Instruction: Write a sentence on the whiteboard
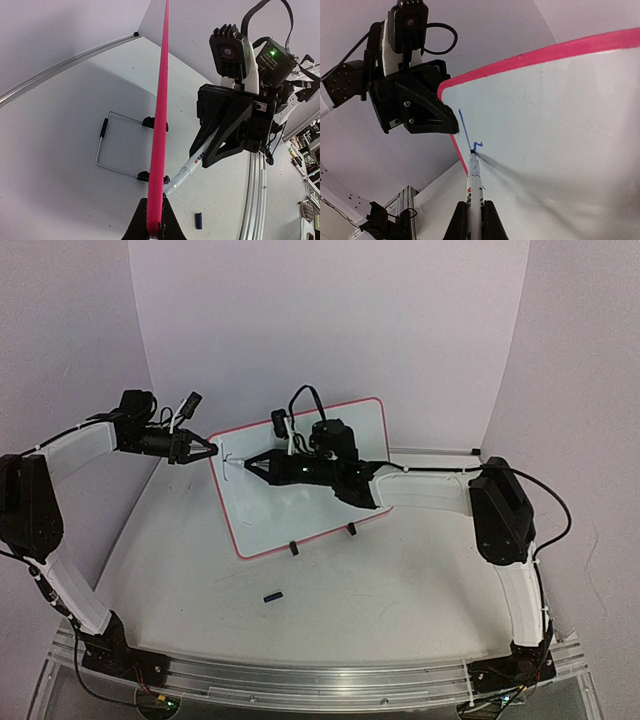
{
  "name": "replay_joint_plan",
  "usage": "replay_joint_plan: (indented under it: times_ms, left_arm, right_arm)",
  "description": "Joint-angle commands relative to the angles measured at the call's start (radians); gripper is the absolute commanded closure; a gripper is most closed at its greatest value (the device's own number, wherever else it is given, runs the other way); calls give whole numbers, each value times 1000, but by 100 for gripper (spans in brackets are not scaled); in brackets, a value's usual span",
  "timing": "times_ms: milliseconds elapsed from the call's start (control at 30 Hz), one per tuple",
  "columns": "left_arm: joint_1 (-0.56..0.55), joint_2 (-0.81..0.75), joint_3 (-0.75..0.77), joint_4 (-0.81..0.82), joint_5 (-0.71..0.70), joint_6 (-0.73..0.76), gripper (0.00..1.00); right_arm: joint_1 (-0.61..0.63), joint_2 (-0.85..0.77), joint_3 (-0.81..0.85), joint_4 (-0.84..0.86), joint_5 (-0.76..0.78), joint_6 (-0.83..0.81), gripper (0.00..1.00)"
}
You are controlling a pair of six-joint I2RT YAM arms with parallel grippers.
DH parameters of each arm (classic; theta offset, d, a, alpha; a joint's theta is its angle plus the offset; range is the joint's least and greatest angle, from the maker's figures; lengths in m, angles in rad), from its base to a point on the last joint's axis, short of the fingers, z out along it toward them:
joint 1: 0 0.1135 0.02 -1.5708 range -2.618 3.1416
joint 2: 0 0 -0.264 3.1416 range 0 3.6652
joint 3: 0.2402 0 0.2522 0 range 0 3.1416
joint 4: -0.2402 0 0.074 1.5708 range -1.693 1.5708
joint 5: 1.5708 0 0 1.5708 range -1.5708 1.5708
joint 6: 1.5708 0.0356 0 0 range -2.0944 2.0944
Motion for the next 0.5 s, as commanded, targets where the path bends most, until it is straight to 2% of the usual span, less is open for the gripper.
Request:
replay_joint_plan:
  times_ms: [0,167,467]
  left_arm:
    - [-10,-11,9,-58,-46,23,100]
    - [-10,-13,10,-58,-48,22,100]
    - [-10,-16,9,-58,-50,23,100]
  right_arm:
    - [3,30,44,-23,14,-6,100]
    - [4,18,32,-24,33,-9,100]
    - [3,-85,-105,53,145,-15,100]
